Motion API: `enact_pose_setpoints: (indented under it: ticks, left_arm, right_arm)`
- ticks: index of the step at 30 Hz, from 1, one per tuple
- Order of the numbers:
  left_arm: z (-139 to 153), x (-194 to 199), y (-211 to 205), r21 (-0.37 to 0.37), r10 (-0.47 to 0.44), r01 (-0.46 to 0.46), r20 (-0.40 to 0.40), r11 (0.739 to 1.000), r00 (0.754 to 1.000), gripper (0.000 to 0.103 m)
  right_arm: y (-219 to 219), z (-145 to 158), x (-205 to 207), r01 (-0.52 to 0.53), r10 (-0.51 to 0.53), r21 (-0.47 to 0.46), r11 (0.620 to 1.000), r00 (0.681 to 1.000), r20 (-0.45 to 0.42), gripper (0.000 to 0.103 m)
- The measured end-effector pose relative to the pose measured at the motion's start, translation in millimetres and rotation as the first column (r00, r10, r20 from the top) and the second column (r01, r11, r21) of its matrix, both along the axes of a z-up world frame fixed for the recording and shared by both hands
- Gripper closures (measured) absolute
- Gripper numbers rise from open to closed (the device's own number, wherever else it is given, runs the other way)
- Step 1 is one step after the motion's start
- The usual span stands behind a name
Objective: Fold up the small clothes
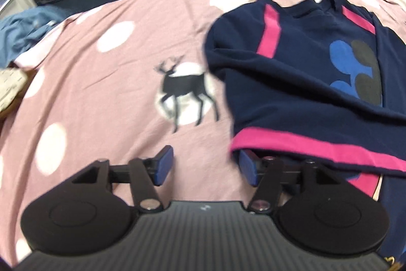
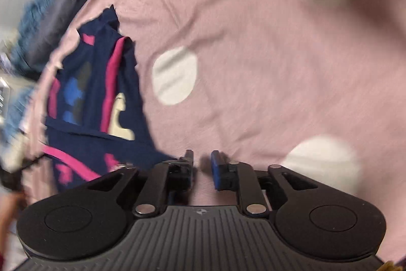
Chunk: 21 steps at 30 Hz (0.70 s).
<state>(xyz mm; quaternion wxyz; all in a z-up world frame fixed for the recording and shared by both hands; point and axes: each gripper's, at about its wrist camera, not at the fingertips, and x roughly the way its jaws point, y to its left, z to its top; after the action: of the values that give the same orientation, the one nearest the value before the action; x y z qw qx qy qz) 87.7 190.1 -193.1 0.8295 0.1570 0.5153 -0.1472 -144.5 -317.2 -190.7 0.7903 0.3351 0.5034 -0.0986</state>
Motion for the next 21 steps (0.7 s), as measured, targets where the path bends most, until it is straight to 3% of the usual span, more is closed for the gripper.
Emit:
enact_pose_setpoints:
  ticks: [2,4,8,12,15,17,21]
  left_arm:
    - [9.5,-7.0,10.2,0.024,0.046,-0.047,0.021,0.999,0.999,0.046]
    - [21.3,-14.3,18.3,-0.011,0.092,-0.091,0.044,0.996,0.995,0.046]
    - [39.0,-25.0,10.4,-0.151,0.116,-0.105,0.065,0.983,0.991,0.04]
    - [36.9,-23.9,-29.1,-0.162,0.03,-0.014,0.095,0.987,0.995,0.039]
    - [16.8,-15.6,-52.4,-0.134,-0.024,0.034,0.075,0.99,0.997,0.039]
    - [-3.1,-10.5,-60.4,-0.081,-0.044,0.047,0.034,0.996,0.998,0.04]
    - [-19.3,-13.0,-54.8,-0.108,-0.05,0.053,0.039,0.993,0.998,0.038]
  right_arm:
    - [7.5,18.9,8.7,-0.099,0.103,-0.066,0.993,0.993,0.062,0.071]
    - [23.2,34.6,29.8,-0.202,0.211,-0.079,0.976,0.97,0.118,0.071]
    - [84.4,51.9,105.4,-0.423,0.435,-0.103,0.9,0.874,0.215,0.064]
    - [170.7,61.5,193.2,-0.615,0.622,-0.129,0.778,0.725,0.296,0.063]
    - [241.5,62.1,249.8,-0.752,0.762,-0.186,0.632,0.56,0.325,0.069]
    - [285.1,54.0,285.5,-0.82,0.836,-0.22,0.529,0.459,0.3,0.072]
    - [348.7,25.4,339.4,-0.895,0.922,-0.237,0.378,0.34,0.187,0.077]
